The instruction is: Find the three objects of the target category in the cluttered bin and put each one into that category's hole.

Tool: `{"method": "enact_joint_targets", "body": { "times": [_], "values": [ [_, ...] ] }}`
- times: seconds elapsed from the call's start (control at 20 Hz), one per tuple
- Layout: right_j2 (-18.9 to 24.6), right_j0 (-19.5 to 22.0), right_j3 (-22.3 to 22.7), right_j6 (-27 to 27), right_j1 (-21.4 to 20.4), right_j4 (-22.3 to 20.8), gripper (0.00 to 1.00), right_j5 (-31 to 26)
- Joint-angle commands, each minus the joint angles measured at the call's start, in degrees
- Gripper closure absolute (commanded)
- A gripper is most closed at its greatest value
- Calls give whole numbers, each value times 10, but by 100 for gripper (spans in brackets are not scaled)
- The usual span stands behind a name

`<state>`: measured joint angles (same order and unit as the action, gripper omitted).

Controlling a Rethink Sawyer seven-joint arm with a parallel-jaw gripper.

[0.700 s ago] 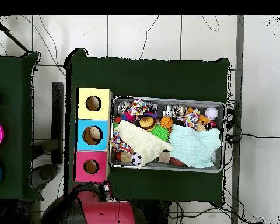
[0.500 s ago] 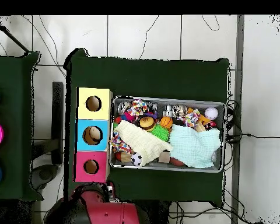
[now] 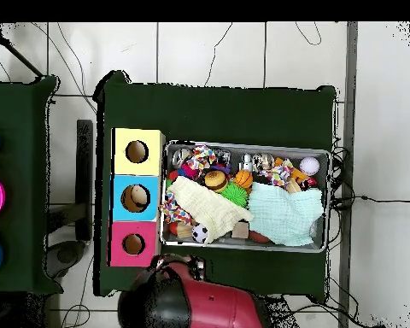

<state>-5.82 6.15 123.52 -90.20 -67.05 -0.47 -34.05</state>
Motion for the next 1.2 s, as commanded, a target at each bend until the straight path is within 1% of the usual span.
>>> {"method": "enact_joint_targets", "body": {
  "times": [0.05, 0.2, 0.4, 0.6, 0.8, 1.0, 1.2],
  "values": [
    [54, 55, -55, -11, 73, -6, 0, -12],
    [61, 63, -63, -15, 97, -15, 0, 10],
    [57, 56, -72, -30, 113, -28, 0, 22],
    [52, 46, -81, -44, 128, -28, 0, 31],
    [56, 44, -92, -48, 149, -25, 0, 48],
    [59, 43, -113, -47, 171, -23, 0, 55],
    [60, 37, -143, -49, 187, -20, 0, 49]
  ]
}}
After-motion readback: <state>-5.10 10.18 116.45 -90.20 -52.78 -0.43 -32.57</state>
